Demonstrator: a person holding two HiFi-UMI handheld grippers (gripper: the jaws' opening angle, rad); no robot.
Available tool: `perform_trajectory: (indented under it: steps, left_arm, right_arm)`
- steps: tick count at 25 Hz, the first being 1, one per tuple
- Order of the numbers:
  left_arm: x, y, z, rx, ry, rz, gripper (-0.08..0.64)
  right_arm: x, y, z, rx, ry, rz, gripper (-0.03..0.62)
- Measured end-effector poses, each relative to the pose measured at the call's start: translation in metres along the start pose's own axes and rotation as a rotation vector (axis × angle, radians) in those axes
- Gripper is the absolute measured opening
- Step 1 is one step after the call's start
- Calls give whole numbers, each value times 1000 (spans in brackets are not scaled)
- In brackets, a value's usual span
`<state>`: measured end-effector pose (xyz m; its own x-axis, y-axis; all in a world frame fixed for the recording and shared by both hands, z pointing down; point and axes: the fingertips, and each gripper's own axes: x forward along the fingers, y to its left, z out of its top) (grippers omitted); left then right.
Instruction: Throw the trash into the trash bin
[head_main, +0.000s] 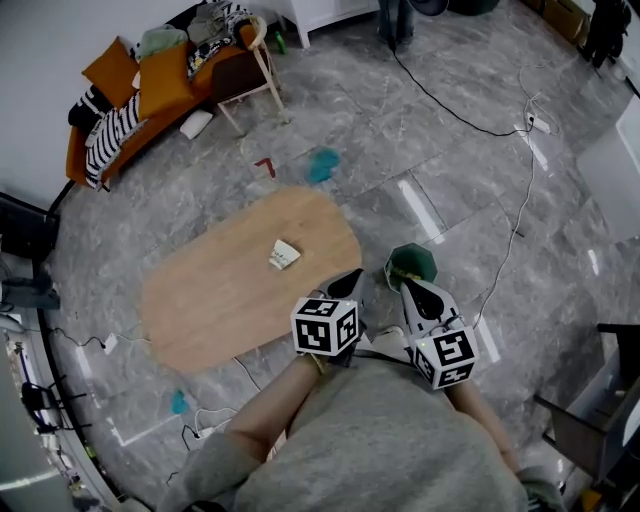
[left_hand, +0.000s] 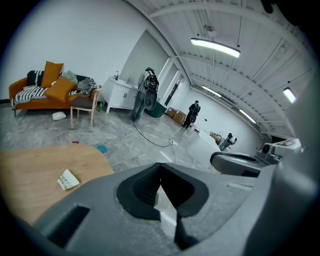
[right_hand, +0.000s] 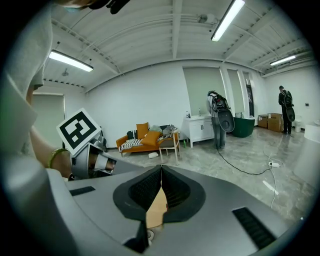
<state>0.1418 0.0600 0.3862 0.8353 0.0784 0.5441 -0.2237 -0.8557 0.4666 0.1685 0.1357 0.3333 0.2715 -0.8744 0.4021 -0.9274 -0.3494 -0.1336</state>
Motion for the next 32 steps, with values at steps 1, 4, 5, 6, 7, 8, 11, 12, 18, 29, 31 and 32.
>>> perform_trajectory:
  steps: [1, 4, 5, 6, 7, 8, 11, 12, 18, 29, 31, 32]
  left_arm:
    - [-4, 8, 1, -6, -2, 7, 11]
    - [-14, 30, 5, -23, -6, 29, 11]
    - [-17, 37, 7, -28, -6, 35, 11]
    - [-21, 45, 8, -34, -7, 42, 11]
    - [-24, 52, 10, -39, -7, 50, 11]
    - [-26, 60, 11, -43, -8, 56, 11]
    - [-33, 80, 15, -56, -11, 76, 9]
    - [-36, 87, 16, -61, -13, 82, 11]
    - [-53, 124, 19, -98, -24, 120, 11]
    - [-73, 177, 13, -147, -28, 167, 11]
    - [-76, 186, 11, -154, -24, 178, 11]
    - [-77, 190, 10, -158, -23, 184, 11]
  right_arm:
    - [6, 6, 2, -3, 3, 9, 9]
    - [24, 22, 7, -11, 11, 32, 9]
    - [30, 27, 9, -13, 13, 40, 9]
    - [35, 32, 11, -16, 17, 48, 9]
    - [41, 37, 12, -19, 21, 56, 9]
    - [47, 43, 14, -23, 26, 64, 9]
    - [62, 56, 17, -33, 37, 86, 9]
    - [67, 59, 18, -35, 41, 92, 9]
    - [93, 86, 20, -45, 63, 125, 9]
    - [132, 126, 18, -62, 98, 179, 9]
    - [138, 132, 18, -65, 107, 189, 9]
    - [141, 135, 18, -67, 111, 195, 9]
